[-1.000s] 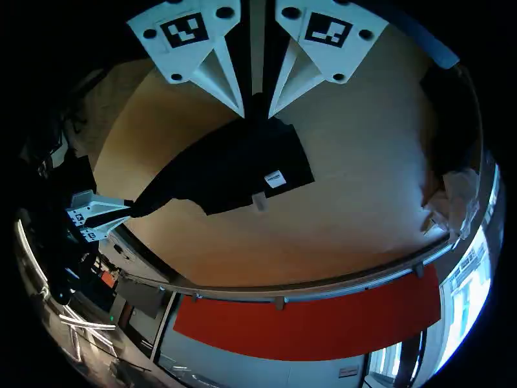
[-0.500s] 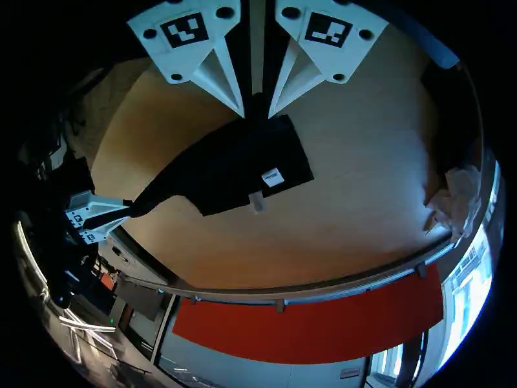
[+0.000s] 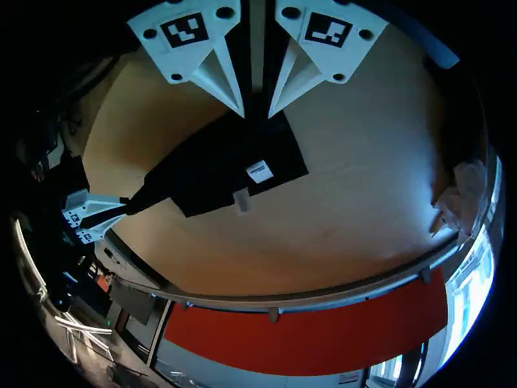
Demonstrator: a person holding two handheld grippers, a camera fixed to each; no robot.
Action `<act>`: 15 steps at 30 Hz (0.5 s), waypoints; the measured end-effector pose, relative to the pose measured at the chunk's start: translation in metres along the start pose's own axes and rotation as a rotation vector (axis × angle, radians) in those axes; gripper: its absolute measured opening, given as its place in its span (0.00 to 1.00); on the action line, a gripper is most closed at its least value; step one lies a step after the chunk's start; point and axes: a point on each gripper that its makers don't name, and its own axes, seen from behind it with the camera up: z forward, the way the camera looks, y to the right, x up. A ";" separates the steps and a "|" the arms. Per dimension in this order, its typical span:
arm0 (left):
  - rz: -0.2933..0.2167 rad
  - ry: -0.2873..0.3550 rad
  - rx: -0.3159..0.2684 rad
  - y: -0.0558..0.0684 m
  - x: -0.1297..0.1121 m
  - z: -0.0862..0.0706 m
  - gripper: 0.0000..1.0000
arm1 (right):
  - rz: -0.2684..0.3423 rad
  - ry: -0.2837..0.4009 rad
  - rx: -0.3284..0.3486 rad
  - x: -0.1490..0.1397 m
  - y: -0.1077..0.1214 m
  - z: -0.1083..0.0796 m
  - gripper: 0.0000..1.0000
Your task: Fold towel
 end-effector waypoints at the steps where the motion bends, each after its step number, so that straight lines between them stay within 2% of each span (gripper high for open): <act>1: 0.002 -0.002 0.000 -0.001 0.000 0.004 0.09 | 0.005 -0.002 -0.002 0.000 0.003 0.003 0.12; 8: 0.013 -0.011 0.003 -0.010 0.004 0.023 0.09 | 0.031 -0.021 -0.001 -0.004 0.015 0.020 0.12; 15: 0.017 -0.028 -0.002 -0.013 0.002 0.037 0.09 | 0.040 -0.038 -0.004 -0.011 0.022 0.030 0.12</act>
